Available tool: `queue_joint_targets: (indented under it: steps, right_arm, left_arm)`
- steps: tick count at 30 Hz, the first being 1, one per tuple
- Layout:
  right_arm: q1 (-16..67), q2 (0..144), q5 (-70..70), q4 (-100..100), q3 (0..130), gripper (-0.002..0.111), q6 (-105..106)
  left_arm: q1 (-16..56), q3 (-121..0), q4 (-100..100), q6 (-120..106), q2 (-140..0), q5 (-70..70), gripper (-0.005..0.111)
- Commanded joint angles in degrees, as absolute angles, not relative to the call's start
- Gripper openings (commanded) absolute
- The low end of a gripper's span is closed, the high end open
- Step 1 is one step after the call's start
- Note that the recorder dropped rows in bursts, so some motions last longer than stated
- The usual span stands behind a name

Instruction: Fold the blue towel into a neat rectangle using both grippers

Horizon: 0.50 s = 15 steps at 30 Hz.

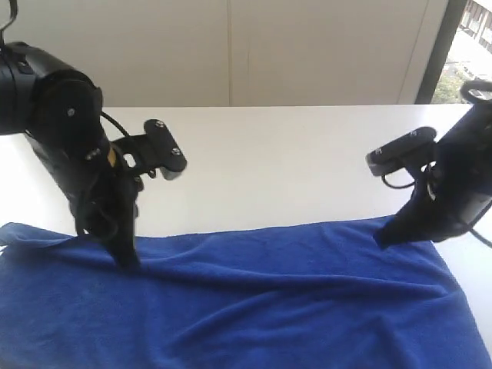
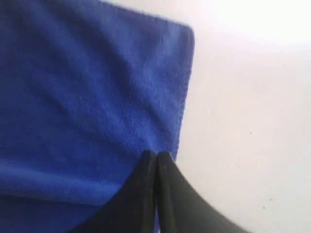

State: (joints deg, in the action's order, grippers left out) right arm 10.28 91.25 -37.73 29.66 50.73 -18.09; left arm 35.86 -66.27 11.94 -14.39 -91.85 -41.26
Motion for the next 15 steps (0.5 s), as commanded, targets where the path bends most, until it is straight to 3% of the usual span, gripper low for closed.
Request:
queue_joint_targets:
  steps: [1, 4, 7, 9, 15]
  right_arm:
    - [15.9, 83.5, -31.6, 2.7, 50.7, 0.0, 6.1]
    - [28.1, 84.7, -28.4, -27.0, 50.7, 0.0, 29.9]
    - [40.8, 92.8, -15.0, -33.4, 52.9, 0.0, 31.8]
    - [46.1, 101.1, -14.2, -33.8, 60.7, 0.0, 31.6]
    - [50.8, 117.3, -16.9, -33.8, 79.1, 0.0, 29.1]
  left_arm:
    - [25.9, -66.7, 11.1, -21.8, -92.3, -45.9, 0.0]
    - [17.8, -66.7, 0.6, -30.2, -91.9, -46.3, 0.0]
    - [13.7, -66.8, -1.4, -30.2, -91.6, -48.6, 0.0]
    - [12.7, -66.8, -2.6, -30.1, -91.3, -49.3, 0.0]
    - [12.7, -66.8, -3.4, -30.0, -90.0, -49.7, 0.0]
